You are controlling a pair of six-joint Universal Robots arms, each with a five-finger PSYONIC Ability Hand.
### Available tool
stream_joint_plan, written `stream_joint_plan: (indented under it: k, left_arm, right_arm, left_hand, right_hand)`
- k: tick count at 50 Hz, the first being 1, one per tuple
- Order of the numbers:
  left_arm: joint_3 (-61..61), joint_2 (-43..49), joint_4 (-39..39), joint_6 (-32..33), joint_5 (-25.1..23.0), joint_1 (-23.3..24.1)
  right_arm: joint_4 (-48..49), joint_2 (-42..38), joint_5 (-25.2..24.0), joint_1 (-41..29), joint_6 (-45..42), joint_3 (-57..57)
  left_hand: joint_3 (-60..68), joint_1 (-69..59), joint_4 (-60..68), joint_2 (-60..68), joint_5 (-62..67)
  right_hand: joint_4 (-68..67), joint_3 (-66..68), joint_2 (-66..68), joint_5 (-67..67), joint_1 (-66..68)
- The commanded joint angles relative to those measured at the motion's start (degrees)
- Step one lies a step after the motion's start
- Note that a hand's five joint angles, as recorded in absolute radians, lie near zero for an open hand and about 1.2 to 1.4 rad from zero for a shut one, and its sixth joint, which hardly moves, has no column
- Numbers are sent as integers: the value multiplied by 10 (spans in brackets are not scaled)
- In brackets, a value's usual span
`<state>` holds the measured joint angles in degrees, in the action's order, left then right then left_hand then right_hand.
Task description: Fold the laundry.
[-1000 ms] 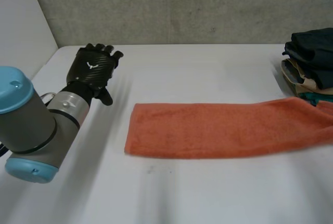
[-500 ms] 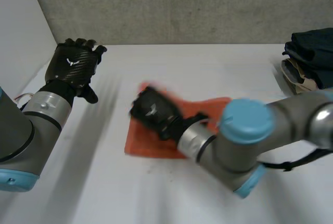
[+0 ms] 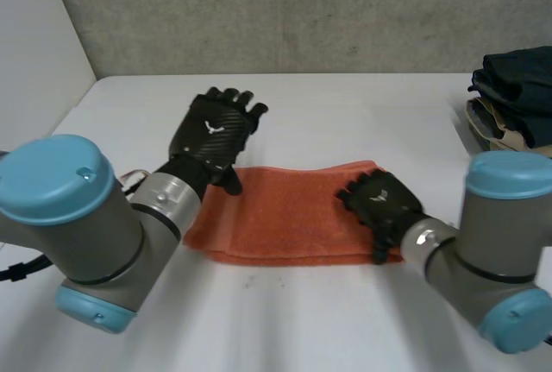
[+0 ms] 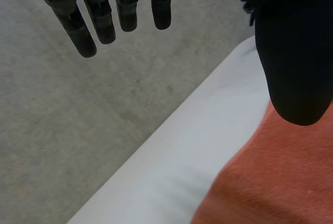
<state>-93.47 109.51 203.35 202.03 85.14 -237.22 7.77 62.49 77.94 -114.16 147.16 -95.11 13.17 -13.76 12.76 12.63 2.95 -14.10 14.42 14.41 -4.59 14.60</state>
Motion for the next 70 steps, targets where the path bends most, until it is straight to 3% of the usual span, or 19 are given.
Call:
stream_joint_plan:
  k: [1,2,3,8,14,16,21,24,28,29,32,33,36,40,44,48,56,63,70]
  left_arm:
    - [-2,12,-1,-1,0,4]
    - [-3,12,-1,-1,0,4]
    - [-6,10,-3,-1,1,4]
    - [-12,-3,-8,-1,3,-3]
    - [-33,-46,-11,-3,2,-30]
    - [-36,-52,-11,-4,2,-34]
    - [-47,-64,-12,-8,2,-53]
    - [-51,-65,-13,-9,3,-62]
    - [-52,-64,-17,-16,3,-64]
    - [-50,-64,-19,-21,4,-65]
    - [-42,-64,-19,-29,5,-65]
    - [-36,-63,-19,-37,5,-65]
    - [-17,-61,-20,-52,5,-57]
    - [15,-42,-23,-81,4,-40]
    - [59,9,-48,-108,6,4]
    - [102,63,-103,-125,38,45]
    - [138,166,-191,-122,162,59]
    - [137,180,-217,-110,172,54]
    - [142,155,-219,-48,168,41]
  right_arm:
    - [-14,-10,9,72,-40,-25]
    - [-12,-10,13,73,-49,-23]
    - [-1,-6,23,70,-68,-20]
    - [62,0,70,52,-114,19]
    - [94,-9,70,-91,-160,99]
    - [95,-35,52,-123,-168,120]
    - [92,-109,-88,-202,-209,156]
    - [91,-128,-128,-213,-218,157]
    - [86,-131,-95,-212,-198,157]
    - [92,-121,-80,-211,-161,151]
    - [109,-94,-72,-192,-60,144]
    - [119,-57,-67,-156,37,140]
    - [115,7,-62,-91,191,138]
    - [52,12,-68,-63,291,143]
    - [-33,-19,-64,-59,273,173]
    - [-86,-81,-53,-62,258,225]
    - [-152,-172,-22,-65,251,313]
    - [-201,-207,-3,-68,197,347]
    - [-185,-148,53,-73,93,332]
  left_hand:
    - [-21,27,-17,-16,-19]
    - [-21,27,-17,-16,-19]
    - [-21,27,-17,-16,-19]
    - [-19,25,-15,-14,-17]
    - [-19,25,-15,-14,-17]
    - [-21,27,-17,-16,-19]
    - [-19,25,-15,-14,-17]
    - [-19,25,-15,-14,-17]
    - [-21,27,-17,-16,-19]
    - [-21,27,-17,-16,-19]
    - [-19,25,-15,-14,-17]
    - [-16,22,-12,-11,-14]
    - [-13,19,-9,-7,-11]
    - [-8,14,-4,-2,-5]
    - [-4,10,0,1,-2]
    - [12,-7,17,18,15]
    - [6,0,10,11,8]
    - [6,0,10,11,8]
    - [-11,17,-7,-6,-9]
  right_hand:
    - [-465,462,462,-460,460]
    - [-621,618,618,-616,616]
    - [-659,655,656,-654,654]
    - [-659,656,656,-654,654]
    - [-659,656,656,-654,654]
    - [-659,656,656,-654,654]
    - [-659,656,656,-654,654]
    - [-659,656,656,-654,654]
    - [-40,37,37,-36,35]
    - [41,-44,-44,46,-46]
    - [41,-44,-44,46,-46]
    - [41,-44,-44,46,-46]
    - [41,-44,-44,46,-46]
    - [41,-44,-44,46,-46]
    - [41,-44,-44,46,-46]
    - [41,-44,-44,46,-46]
    - [41,-44,-44,46,-46]
    - [41,-44,-44,46,-46]
    - [41,-44,-44,46,-46]
